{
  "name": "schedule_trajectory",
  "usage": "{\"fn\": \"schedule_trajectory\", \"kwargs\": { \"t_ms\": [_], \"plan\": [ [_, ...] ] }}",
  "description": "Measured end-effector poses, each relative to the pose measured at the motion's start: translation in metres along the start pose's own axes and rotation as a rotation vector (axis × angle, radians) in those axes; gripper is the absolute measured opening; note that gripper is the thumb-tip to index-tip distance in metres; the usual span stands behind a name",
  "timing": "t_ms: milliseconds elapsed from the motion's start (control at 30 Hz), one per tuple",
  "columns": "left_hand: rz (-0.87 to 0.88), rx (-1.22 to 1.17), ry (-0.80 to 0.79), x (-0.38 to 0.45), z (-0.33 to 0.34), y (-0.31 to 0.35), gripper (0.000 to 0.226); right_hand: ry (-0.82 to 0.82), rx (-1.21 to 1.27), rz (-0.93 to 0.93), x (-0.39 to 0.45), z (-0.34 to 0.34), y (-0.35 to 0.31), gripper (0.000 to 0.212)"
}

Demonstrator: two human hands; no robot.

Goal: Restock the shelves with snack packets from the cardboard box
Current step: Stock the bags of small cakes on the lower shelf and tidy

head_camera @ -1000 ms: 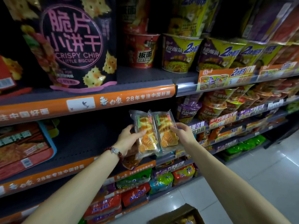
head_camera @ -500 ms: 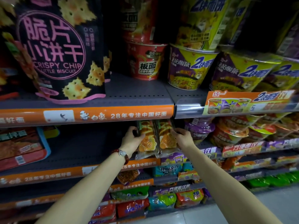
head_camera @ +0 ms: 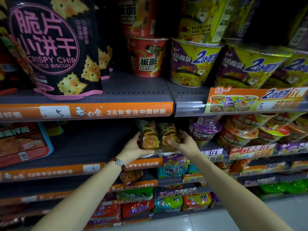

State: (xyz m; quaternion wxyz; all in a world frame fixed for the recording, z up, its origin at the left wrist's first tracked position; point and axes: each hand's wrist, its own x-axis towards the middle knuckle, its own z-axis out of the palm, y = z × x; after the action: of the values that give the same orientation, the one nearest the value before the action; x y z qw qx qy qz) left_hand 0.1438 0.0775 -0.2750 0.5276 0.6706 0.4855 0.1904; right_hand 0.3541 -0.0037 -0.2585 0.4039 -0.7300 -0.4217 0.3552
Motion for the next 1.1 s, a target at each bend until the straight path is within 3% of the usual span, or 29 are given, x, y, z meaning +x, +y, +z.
{"fn": "schedule_trajectory", "kwargs": {
  "t_ms": [267,500,900,1033,1100],
  "plan": [
    [0.048,-0.064,0.044,-0.007,0.011,0.008,0.098,0.04,-0.06,-0.057,0.0,-0.001,-0.007,0.068],
    [0.045,0.019,0.084,-0.022,0.013,0.005,0.095,0.045,-0.131,-0.069,-0.014,0.0,0.007,0.066],
    [0.256,0.617,0.12,-0.037,0.001,0.025,0.045,0.173,-0.548,-0.13,-0.043,0.009,-0.006,0.024],
    [0.419,0.669,0.03,-0.045,0.009,0.033,0.027,0.206,-0.574,-0.155,-0.069,0.011,-0.004,0.025],
    [0.494,0.712,-0.033,-0.05,0.021,0.034,0.023,0.241,-0.534,-0.07,-0.086,0.011,0.002,0.024]
  ]
}}
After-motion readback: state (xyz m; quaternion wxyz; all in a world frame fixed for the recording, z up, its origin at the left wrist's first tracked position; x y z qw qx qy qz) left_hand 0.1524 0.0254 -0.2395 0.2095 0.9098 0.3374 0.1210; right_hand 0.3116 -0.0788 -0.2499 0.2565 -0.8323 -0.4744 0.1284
